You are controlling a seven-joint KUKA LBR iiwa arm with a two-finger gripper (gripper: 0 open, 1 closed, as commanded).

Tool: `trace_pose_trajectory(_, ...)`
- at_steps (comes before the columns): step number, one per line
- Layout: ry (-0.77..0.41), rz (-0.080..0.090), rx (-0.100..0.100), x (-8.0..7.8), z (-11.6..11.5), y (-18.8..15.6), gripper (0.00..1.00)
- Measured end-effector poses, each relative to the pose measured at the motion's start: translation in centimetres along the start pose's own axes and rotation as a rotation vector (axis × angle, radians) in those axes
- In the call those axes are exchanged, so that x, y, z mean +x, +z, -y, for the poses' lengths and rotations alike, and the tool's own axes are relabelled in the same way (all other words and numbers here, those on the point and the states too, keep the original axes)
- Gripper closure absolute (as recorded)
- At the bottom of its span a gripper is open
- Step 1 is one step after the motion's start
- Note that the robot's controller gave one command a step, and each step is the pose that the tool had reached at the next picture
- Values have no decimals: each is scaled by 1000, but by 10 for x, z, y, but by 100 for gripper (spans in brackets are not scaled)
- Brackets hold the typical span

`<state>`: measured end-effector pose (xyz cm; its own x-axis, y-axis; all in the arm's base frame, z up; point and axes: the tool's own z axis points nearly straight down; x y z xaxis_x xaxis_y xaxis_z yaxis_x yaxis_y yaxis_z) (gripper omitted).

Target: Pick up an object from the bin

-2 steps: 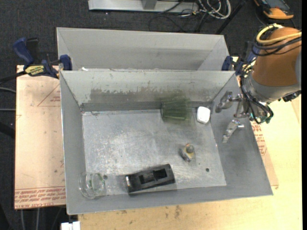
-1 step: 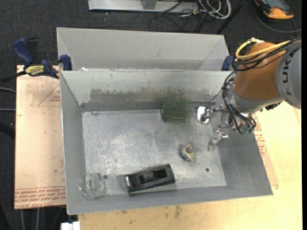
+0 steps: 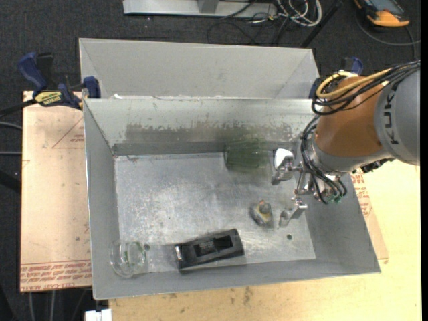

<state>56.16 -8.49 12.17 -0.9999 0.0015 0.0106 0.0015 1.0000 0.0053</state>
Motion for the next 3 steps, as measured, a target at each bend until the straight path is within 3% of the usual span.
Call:
trace_pose_trajectory(1, -173, -6, 16, -8, -22, 34, 100)
trace_pose_trajectory(3, -174, 0, 12, -6, -20, 30, 100)
